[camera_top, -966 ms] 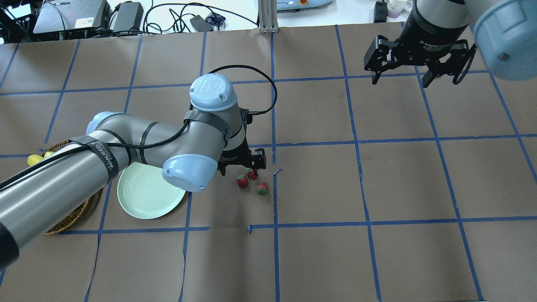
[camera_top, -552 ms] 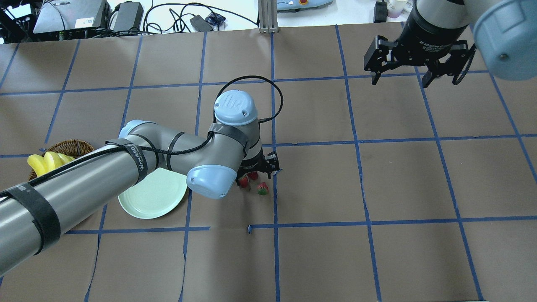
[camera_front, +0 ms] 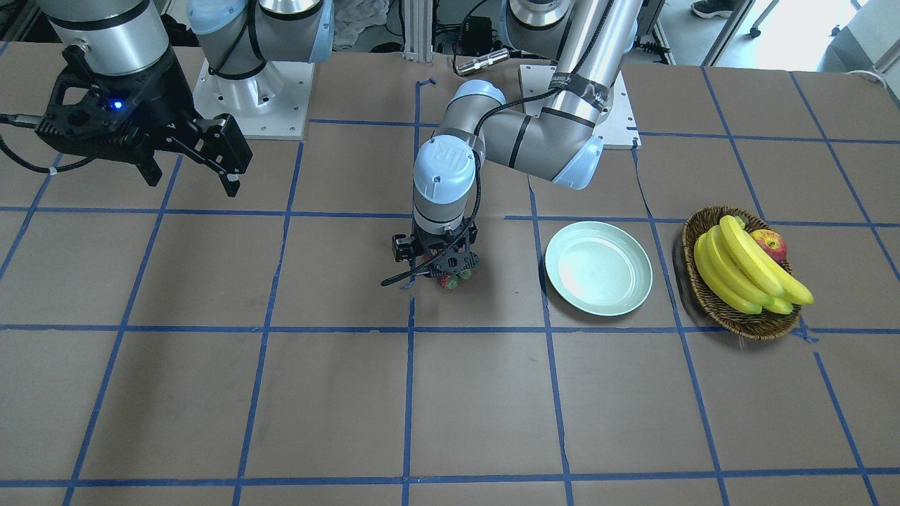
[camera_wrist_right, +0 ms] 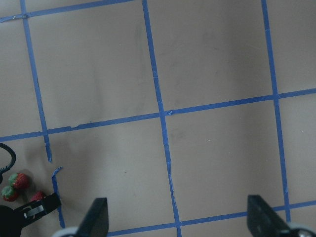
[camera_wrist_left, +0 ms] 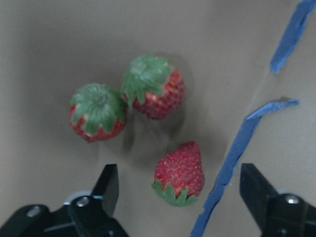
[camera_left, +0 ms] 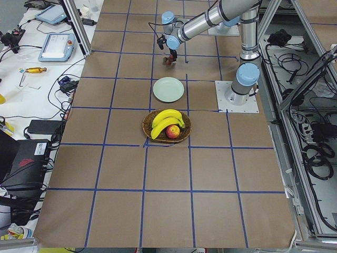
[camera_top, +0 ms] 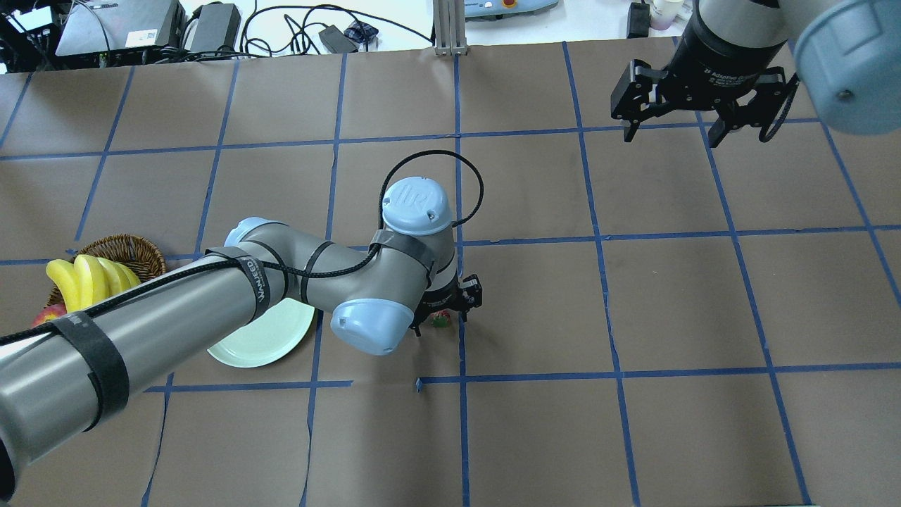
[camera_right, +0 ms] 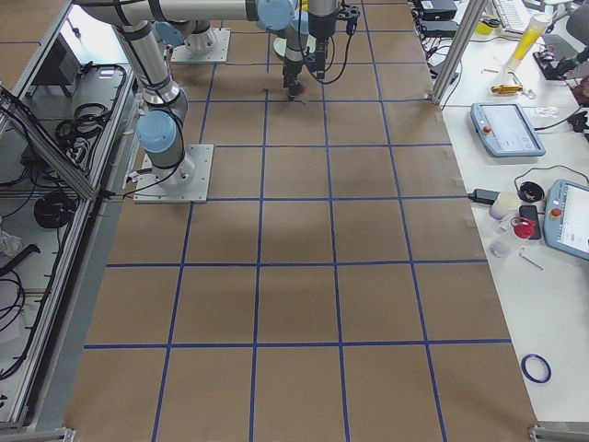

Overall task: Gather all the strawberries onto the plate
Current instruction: 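Reach the left gripper to the strawberry cluster and grasp one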

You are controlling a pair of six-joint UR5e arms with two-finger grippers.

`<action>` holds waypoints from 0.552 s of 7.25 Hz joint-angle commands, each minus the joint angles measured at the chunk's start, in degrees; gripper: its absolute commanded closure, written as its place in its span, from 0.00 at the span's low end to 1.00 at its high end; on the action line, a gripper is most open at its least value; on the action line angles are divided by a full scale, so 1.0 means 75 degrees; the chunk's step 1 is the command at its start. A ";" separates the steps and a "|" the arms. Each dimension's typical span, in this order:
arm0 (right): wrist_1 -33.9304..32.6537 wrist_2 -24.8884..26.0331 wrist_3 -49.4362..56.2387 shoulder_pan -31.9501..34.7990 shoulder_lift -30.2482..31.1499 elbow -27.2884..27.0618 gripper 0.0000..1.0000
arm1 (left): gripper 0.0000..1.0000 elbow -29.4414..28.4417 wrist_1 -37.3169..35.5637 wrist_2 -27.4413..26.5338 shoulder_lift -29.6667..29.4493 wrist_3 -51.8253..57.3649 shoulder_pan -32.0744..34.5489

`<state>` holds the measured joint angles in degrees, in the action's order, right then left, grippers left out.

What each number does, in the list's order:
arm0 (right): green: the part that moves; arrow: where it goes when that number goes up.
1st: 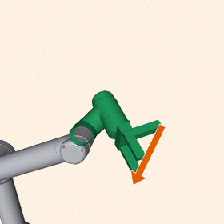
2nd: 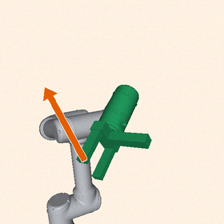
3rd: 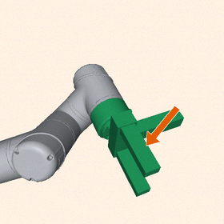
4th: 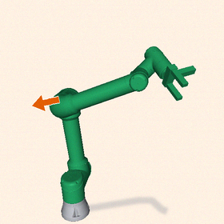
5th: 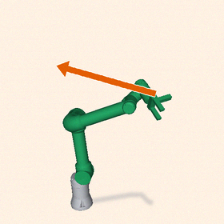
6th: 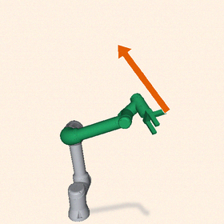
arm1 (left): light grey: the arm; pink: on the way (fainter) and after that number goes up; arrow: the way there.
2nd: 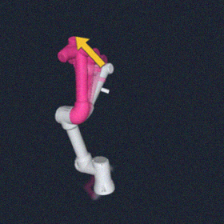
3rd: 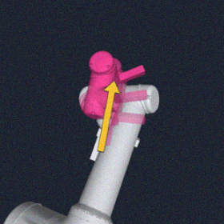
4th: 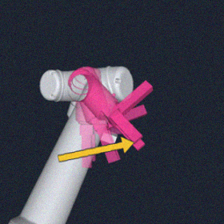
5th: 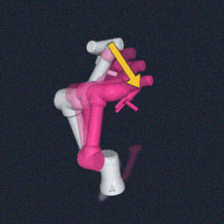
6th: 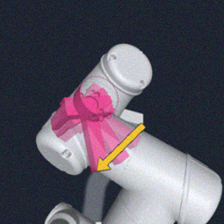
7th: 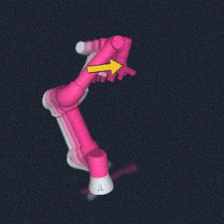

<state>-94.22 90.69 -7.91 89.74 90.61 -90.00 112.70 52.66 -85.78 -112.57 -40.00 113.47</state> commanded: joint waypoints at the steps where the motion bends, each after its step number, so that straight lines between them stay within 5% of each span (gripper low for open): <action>1: 0.0000 -0.0010 0.0000 0.0000 0.0000 0.0000 0.00 | 0.72 0.0055 -0.0001 0.0023 0.0033 0.0001 0.0023; 2: 0.0012 -0.0010 0.0000 0.0000 0.0000 0.0000 0.00 | 0.93 0.0020 -0.0001 0.0012 0.0138 0.0071 0.0023; 4: 0.0012 -0.0010 0.0000 0.0000 0.0000 0.0000 0.00 | 1.00 -0.0214 0.0010 -0.0116 0.0185 0.0339 0.0012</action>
<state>-94.14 90.62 -7.91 89.74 90.62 -90.00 112.00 52.66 -86.00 -111.51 -38.65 113.63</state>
